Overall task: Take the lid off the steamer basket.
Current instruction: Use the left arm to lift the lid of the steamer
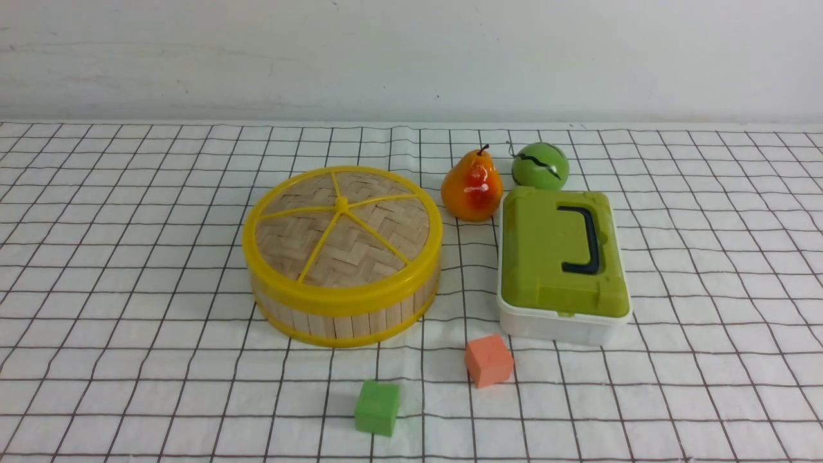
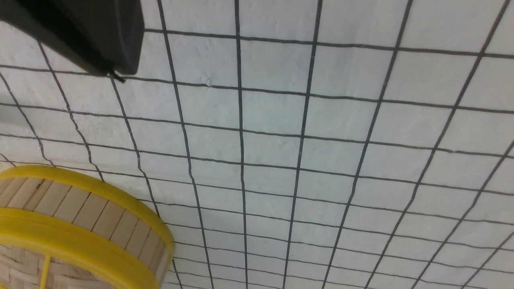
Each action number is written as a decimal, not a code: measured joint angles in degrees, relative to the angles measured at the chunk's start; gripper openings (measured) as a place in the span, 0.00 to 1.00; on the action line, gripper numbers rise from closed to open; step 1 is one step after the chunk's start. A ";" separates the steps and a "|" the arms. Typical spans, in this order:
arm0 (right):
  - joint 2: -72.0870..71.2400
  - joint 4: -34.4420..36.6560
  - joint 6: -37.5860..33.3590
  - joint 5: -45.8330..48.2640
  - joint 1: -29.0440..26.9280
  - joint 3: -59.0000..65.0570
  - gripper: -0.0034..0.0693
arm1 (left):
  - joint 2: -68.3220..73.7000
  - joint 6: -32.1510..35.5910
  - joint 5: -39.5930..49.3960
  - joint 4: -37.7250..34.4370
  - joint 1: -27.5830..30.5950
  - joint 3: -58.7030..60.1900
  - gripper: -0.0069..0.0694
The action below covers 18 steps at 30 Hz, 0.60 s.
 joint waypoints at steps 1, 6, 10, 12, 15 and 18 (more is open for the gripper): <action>0.00 0.00 0.00 0.00 0.00 0.00 0.38 | 0.00 0.00 0.00 0.00 0.00 0.00 0.10; 0.00 0.00 0.00 0.00 0.00 0.00 0.38 | 0.00 0.00 0.00 0.00 0.00 0.00 0.10; 0.00 0.00 0.00 0.00 0.00 0.00 0.38 | 0.00 0.00 -0.05 0.00 0.00 0.00 0.11; 0.00 0.00 0.00 0.00 0.00 0.00 0.38 | 0.00 0.00 -0.10 0.00 0.00 0.00 0.11; 0.00 0.00 0.00 0.00 0.00 0.00 0.38 | 0.00 0.00 -0.44 0.00 0.00 0.00 0.12; 0.00 0.00 0.00 0.00 0.00 0.00 0.38 | 0.00 0.00 -1.16 0.00 0.00 0.00 0.12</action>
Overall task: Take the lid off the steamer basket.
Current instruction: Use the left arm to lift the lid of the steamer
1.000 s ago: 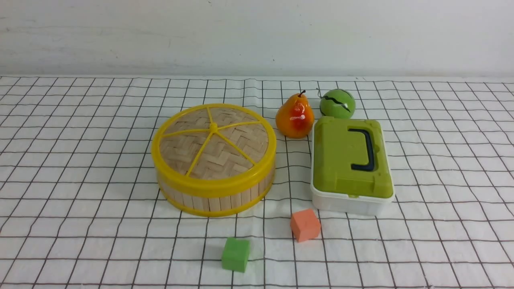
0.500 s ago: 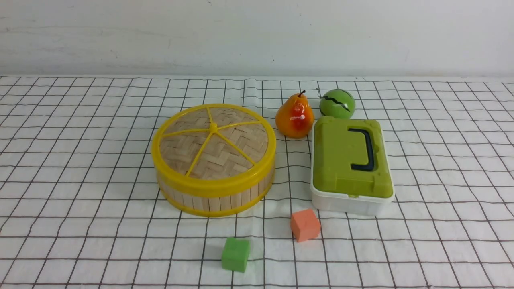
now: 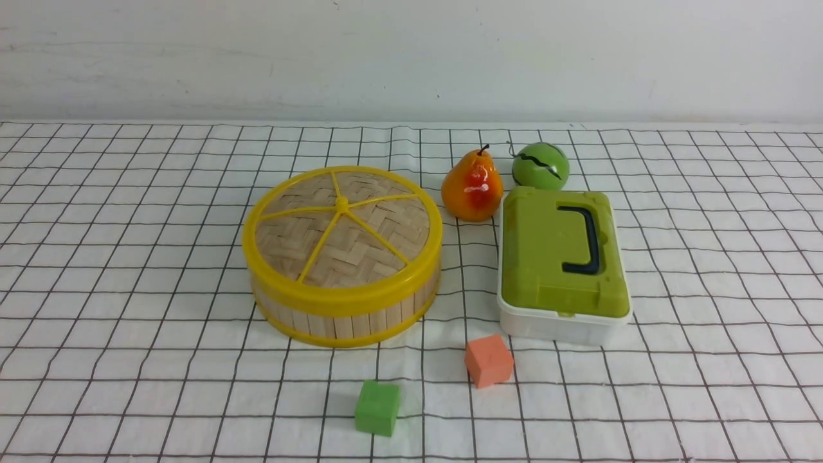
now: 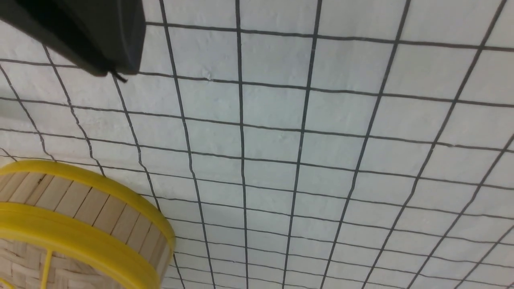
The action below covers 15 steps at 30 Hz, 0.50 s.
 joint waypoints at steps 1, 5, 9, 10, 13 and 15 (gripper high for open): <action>0.00 0.00 0.00 0.00 0.00 0.00 0.38 | 0.00 0.00 -0.50 0.00 0.00 0.00 0.12; 0.00 0.00 0.00 0.00 0.00 0.00 0.38 | 0.00 0.00 -5.44 0.00 0.00 0.00 0.13; 0.00 0.00 0.00 0.00 0.00 0.00 0.38 | 0.00 0.00 -11.93 0.05 0.00 0.00 0.13; 0.00 0.00 0.00 0.00 0.00 0.00 0.38 | 0.00 0.00 -13.42 0.17 0.00 0.00 0.13; 0.00 0.00 0.00 0.00 0.00 0.00 0.38 | 0.00 0.05 -19.03 0.67 0.00 0.00 0.14; 0.00 0.00 0.00 0.00 0.00 0.00 0.38 | 0.00 0.00 -21.39 0.85 0.00 0.00 0.14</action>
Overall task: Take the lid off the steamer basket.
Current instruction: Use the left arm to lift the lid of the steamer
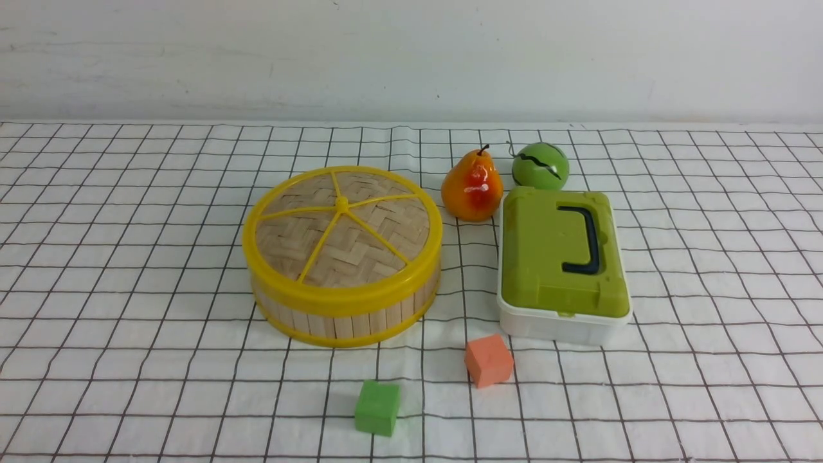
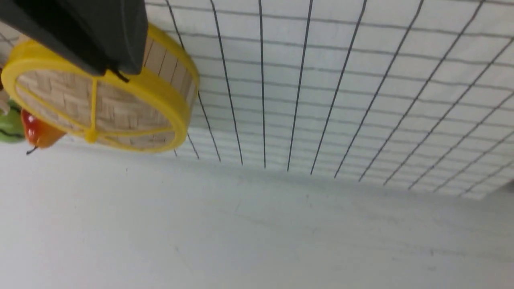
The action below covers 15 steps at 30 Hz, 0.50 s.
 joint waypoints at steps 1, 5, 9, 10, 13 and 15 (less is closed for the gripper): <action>0.00 0.00 0.00 0.00 0.00 0.00 0.38 | 0.00 0.00 -0.66 0.00 0.00 0.00 0.14; 0.00 0.00 0.00 0.00 0.00 0.00 0.38 | 0.00 -1.10 -5.62 -0.02 0.00 0.00 0.14; 0.00 0.00 0.00 0.00 0.00 0.00 0.38 | 0.00 -10.41 -12.93 -5.20 0.00 0.00 0.14; 0.00 0.00 0.00 0.00 0.00 0.00 0.38 | 0.00 -11.09 -13.39 -5.57 0.00 0.00 0.14; 0.00 0.00 0.00 0.00 0.00 0.00 0.38 | 0.00 -18.78 -16.99 -8.84 0.00 -0.53 0.12; 0.00 0.00 0.00 0.00 0.00 0.00 0.38 | 0.00 -19.61 -14.02 -8.61 0.00 -2.85 0.07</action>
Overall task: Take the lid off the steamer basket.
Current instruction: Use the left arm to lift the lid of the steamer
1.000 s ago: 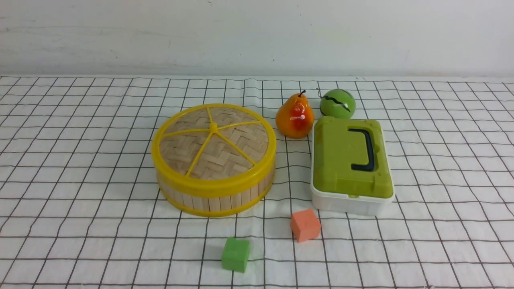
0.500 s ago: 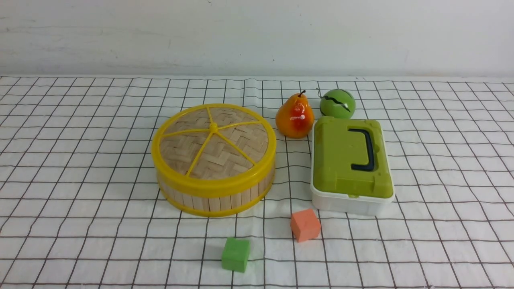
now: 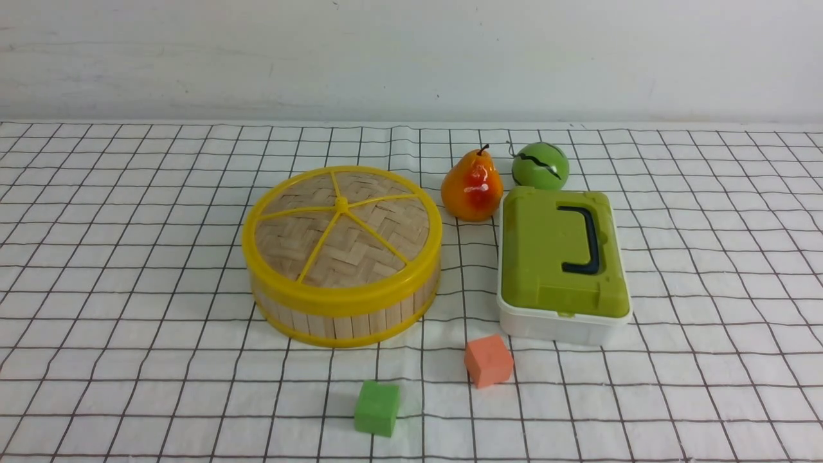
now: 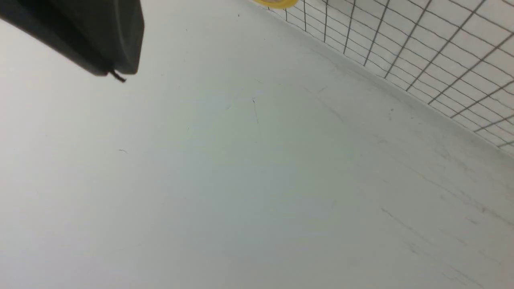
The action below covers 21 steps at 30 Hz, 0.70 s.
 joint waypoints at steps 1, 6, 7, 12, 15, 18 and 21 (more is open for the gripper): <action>0.00 0.00 0.00 0.00 0.00 0.00 0.38 | 0.00 -0.18 3.25 0.75 0.00 -2.07 0.07; 0.00 0.00 0.00 0.00 0.00 0.00 0.38 | 3.25 0.81 16.33 6.66 0.00 -15.00 0.07; 0.00 0.00 0.00 0.00 0.00 0.00 0.38 | 3.63 0.81 16.33 6.66 0.00 -15.58 0.07; 0.00 0.00 0.00 0.00 0.00 0.00 0.38 | 20.74 1.72 37.08 15.53 0.00 -27.64 0.07; 0.00 0.00 0.00 0.00 0.00 0.00 0.38 | 28.96 0.42 42.24 17.05 0.00 -29.33 0.07; 0.00 0.00 0.00 0.00 0.00 0.00 0.38 | 41.43 1.18 46.10 9.72 0.00 -32.23 0.07; 0.00 0.00 0.00 0.00 0.00 0.00 0.38 | 47.21 7.68 46.91 0.18 -0.34 -34.74 0.07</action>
